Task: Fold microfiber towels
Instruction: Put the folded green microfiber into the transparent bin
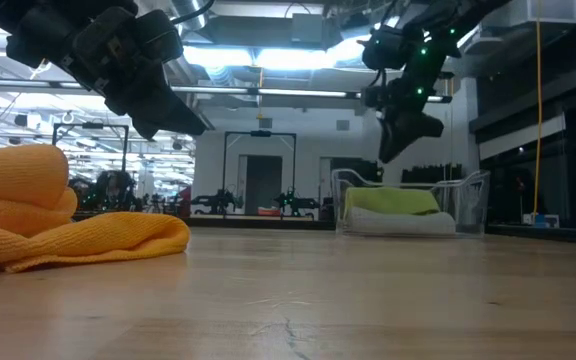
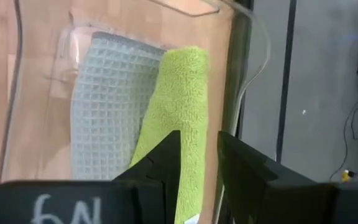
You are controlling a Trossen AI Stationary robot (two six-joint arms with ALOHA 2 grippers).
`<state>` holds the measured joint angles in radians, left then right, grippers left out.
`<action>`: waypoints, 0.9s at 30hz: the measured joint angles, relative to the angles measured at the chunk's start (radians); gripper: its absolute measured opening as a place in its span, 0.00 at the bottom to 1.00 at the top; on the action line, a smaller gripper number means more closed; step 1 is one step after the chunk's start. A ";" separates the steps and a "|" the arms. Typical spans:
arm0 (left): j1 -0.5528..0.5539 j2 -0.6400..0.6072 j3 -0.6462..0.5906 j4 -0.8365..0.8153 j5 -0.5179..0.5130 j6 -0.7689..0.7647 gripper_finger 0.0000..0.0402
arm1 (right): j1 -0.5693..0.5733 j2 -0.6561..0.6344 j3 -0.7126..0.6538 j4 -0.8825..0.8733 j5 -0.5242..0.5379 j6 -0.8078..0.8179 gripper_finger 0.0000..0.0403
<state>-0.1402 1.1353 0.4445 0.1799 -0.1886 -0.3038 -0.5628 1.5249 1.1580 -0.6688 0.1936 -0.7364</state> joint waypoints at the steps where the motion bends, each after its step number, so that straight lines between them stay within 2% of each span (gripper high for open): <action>1: 0.000 0.000 0.000 0.000 0.000 0.000 0.02 | -0.004 0.000 0.000 0.001 -0.021 0.000 0.27; 6: 0.000 0.000 0.000 0.000 0.029 0.000 0.02 | -0.009 0.000 -0.004 -0.015 -0.098 0.055 0.31; 14: -0.001 0.000 0.000 0.000 0.031 0.000 0.02 | -0.052 0.011 -0.004 -0.018 -0.094 0.107 0.65; 17: 0.000 0.000 0.000 0.000 0.030 0.000 0.02 | -0.059 0.032 -0.004 -0.013 -0.129 0.107 0.72; 21: 0.000 0.000 0.000 -0.003 0.030 0.000 0.02 | -0.052 0.065 -0.005 -0.038 -0.177 0.129 0.73; 27: 0.000 0.000 0.000 -0.004 0.030 0.000 0.02 | 0.006 0.035 0.013 -0.115 -0.168 0.236 0.66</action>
<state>-0.1406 1.1355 0.4442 0.1758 -0.1585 -0.3038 -0.5569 1.5603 1.1711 -0.7836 0.0256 -0.5004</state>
